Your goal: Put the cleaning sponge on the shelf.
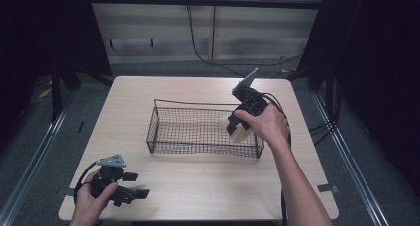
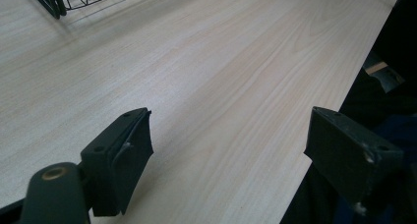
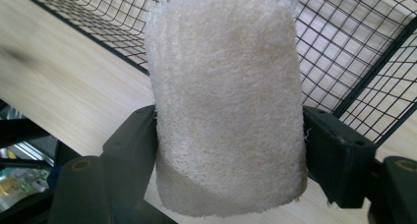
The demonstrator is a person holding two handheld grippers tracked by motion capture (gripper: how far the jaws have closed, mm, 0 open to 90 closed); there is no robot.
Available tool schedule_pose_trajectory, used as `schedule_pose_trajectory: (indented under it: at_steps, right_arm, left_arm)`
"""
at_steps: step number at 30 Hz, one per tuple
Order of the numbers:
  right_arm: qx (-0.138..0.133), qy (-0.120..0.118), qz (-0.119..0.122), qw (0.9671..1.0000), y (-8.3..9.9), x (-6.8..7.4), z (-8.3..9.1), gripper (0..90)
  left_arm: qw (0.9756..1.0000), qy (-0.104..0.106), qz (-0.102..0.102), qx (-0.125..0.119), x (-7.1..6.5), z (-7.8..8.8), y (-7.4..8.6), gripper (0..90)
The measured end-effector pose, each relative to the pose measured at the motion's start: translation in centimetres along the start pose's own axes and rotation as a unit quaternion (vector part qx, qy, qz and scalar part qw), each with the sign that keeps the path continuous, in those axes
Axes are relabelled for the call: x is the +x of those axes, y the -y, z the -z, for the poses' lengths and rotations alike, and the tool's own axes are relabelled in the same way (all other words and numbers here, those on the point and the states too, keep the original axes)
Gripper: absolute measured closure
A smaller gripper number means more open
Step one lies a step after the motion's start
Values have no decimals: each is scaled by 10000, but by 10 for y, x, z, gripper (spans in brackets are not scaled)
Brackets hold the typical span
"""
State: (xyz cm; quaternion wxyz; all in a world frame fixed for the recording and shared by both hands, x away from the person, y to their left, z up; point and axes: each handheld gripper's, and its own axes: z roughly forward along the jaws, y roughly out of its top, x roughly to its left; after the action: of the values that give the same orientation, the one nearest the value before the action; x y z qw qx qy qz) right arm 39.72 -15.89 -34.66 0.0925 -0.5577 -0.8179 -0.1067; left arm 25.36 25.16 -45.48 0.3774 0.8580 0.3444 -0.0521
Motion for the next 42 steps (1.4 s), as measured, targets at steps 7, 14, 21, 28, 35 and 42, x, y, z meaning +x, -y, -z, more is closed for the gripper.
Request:
schedule_pose_trajectory:
  at_steps: [7,14,21,28,35,42]
  right_arm:
    - [-57,55,-426,9991,-1,-9,-8,261]
    - [-218,118,-745,9969,-1,-20,-15,261]
    - [-276,224,-1034,9940,-3,-29,-25,261]
    - [-363,210,-1402,9892,-2,-40,-35,261]
    - [-278,214,-1584,9868,1,-44,-45,261]
    - [-268,285,-1750,9838,3,-49,-51,260]
  left_arm:
    - [10000,-3,-5,12,0,0,0,174]
    - [10000,-1,-10,15,0,0,0,173]
    - [10000,11,-10,32,0,0,0,173]
    - [10000,2,-4,13,0,0,0,173]
    - [10000,3,-23,29,0,0,0,173]
    - [10000,-5,-19,20,0,0,0,173]
